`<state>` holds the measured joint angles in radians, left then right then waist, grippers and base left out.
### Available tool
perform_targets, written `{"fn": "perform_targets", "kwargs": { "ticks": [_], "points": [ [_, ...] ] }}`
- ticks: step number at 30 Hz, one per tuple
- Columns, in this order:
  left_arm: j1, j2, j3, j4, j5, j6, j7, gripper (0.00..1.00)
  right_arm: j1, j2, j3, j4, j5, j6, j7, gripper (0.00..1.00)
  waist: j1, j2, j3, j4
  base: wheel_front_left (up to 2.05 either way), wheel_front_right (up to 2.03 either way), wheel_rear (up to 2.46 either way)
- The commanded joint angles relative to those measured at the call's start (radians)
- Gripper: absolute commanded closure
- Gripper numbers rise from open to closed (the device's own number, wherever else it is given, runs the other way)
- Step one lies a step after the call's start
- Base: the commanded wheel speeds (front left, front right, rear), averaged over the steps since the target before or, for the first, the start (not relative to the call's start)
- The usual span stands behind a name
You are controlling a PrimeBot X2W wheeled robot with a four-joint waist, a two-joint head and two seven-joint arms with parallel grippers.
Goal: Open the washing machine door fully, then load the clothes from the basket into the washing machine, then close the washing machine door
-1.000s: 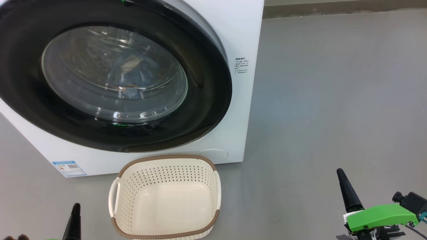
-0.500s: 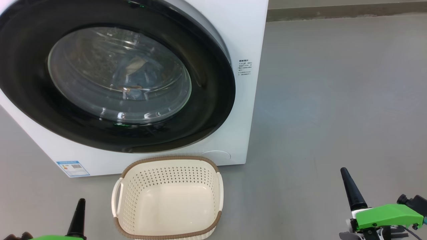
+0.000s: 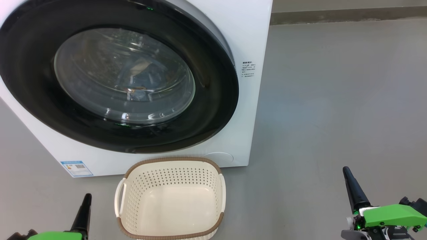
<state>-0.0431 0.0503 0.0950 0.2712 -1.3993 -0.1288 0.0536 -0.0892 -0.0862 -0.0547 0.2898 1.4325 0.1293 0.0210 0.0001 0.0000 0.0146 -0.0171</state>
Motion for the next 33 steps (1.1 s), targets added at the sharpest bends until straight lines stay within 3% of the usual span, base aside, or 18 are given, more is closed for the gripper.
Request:
{"fn": "perform_targets", "kwargs": {
  "ticks": [1, 17, 33],
  "points": [
    [-0.047, 0.012, 0.024, -0.020, -0.030, -0.002, 0.010, 1.00, -0.020, -0.002, 0.008, -0.032, 0.032, 0.001, 0.010, 1.00, -0.0001, 0.0000, -0.001, 0.002, 0.00, 0.00, 0.00],
    [-0.071, 0.000, 0.021, -0.020, -0.206, -0.002, 0.060, 1.00, -0.021, 0.006, -0.018, -0.043, 0.208, 0.001, 0.059, 1.00, -0.0001, 0.0000, -0.013, 0.017, 0.00, 0.00, 0.00],
    [-0.071, 0.000, 0.021, -0.021, -0.208, -0.002, 0.061, 1.00, -0.021, 0.008, -0.022, -0.043, 0.207, 0.001, 0.063, 1.00, -0.0001, 0.0000, -0.014, 0.017, 0.00, 0.00, 0.00]
  ]
}}
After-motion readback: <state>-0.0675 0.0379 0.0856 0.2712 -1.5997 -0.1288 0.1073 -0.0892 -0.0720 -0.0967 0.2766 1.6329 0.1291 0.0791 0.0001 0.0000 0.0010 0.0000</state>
